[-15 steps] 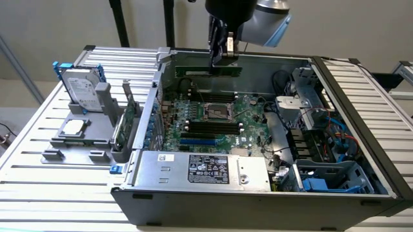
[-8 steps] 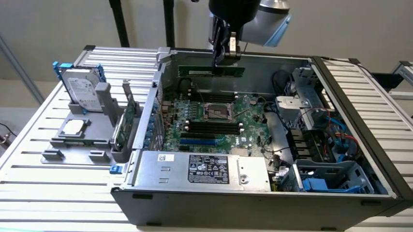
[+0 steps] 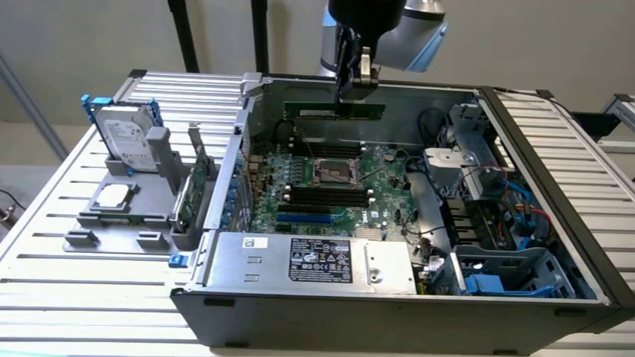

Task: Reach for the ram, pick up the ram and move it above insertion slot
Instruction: 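Pick up the ram and move it above insertion slot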

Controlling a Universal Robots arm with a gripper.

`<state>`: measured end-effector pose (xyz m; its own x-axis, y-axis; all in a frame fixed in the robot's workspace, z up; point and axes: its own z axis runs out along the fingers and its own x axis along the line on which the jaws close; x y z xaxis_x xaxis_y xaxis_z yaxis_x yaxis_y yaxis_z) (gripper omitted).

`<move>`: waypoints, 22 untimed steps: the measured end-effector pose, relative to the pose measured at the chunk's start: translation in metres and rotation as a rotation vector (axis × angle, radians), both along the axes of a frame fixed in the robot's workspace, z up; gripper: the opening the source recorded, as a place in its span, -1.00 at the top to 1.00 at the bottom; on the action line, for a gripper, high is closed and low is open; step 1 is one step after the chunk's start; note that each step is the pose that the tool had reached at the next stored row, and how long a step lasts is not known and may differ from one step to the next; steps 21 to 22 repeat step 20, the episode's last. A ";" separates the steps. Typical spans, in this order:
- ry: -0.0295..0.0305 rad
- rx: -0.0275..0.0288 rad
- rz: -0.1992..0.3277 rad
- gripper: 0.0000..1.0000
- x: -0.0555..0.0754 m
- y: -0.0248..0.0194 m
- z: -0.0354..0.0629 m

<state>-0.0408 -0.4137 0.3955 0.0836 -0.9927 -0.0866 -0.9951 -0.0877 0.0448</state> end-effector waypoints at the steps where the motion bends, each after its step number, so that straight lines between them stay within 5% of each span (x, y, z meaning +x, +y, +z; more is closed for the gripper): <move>1: -0.0064 -0.0059 -0.003 0.73 0.000 0.0006 0.0000; 3: -0.0165 -0.0080 -0.016 0.73 0.000 0.0012 0.0000; 9: -0.0329 -0.0085 -0.066 0.73 0.000 0.0023 0.0001; 22: -0.0377 -0.0086 -0.094 0.73 0.001 0.0049 0.0000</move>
